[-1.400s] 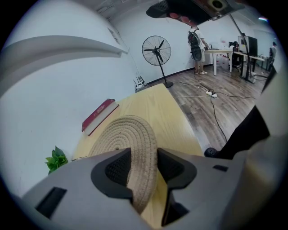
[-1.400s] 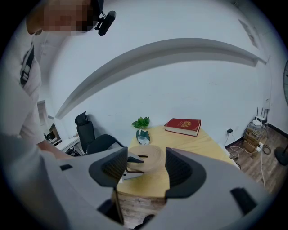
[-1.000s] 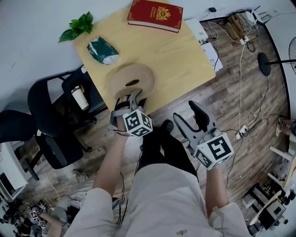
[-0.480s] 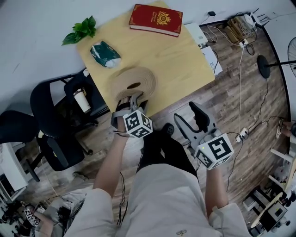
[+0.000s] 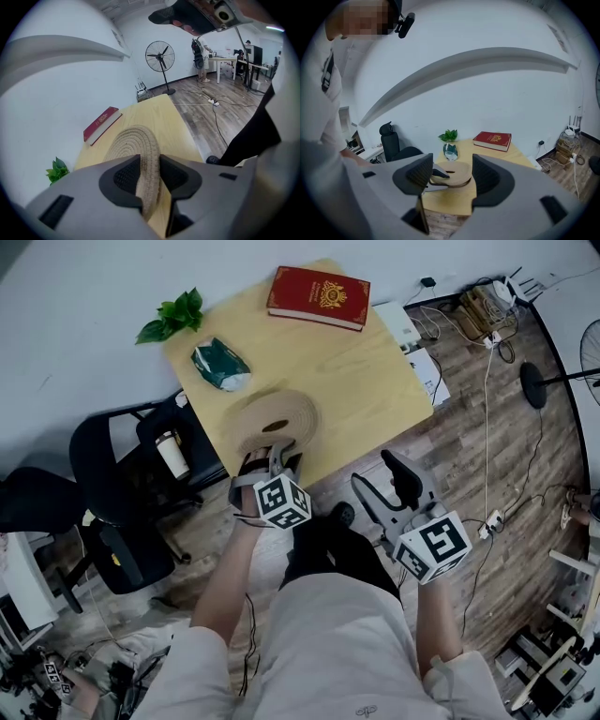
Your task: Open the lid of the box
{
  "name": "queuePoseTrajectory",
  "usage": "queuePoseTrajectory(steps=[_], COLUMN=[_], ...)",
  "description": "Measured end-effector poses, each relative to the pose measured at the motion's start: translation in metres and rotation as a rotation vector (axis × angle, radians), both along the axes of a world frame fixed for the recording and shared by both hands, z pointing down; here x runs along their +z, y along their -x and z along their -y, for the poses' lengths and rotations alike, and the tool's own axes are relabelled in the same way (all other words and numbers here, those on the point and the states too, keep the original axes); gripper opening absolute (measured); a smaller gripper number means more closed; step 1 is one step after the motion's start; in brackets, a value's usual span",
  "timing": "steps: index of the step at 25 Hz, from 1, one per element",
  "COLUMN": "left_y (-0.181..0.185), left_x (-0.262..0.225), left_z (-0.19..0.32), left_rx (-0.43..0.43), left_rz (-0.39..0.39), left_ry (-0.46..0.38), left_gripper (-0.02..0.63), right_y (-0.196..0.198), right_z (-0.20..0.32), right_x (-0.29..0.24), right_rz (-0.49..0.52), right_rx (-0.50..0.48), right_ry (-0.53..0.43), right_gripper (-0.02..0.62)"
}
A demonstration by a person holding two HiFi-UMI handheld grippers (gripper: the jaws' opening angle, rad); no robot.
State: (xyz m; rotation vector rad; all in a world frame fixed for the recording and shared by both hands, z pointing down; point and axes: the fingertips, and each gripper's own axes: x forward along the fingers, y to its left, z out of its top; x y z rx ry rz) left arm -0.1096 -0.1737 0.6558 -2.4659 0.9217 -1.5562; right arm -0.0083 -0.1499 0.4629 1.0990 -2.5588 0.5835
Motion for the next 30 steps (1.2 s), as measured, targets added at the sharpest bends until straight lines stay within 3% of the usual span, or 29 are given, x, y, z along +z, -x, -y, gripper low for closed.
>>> queuePoseTrajectory(steps=[30], left_y=[0.012], left_x=[-0.051], left_z=[0.01], left_rx=[0.024], left_rz=[0.02], left_ry=[-0.074], left_gripper=[0.078], right_y=[0.016], right_z=[0.02], right_x=[-0.05], right_rz=[0.041], right_rx=[-0.013], right_ry=[-0.108], right_gripper=[0.242])
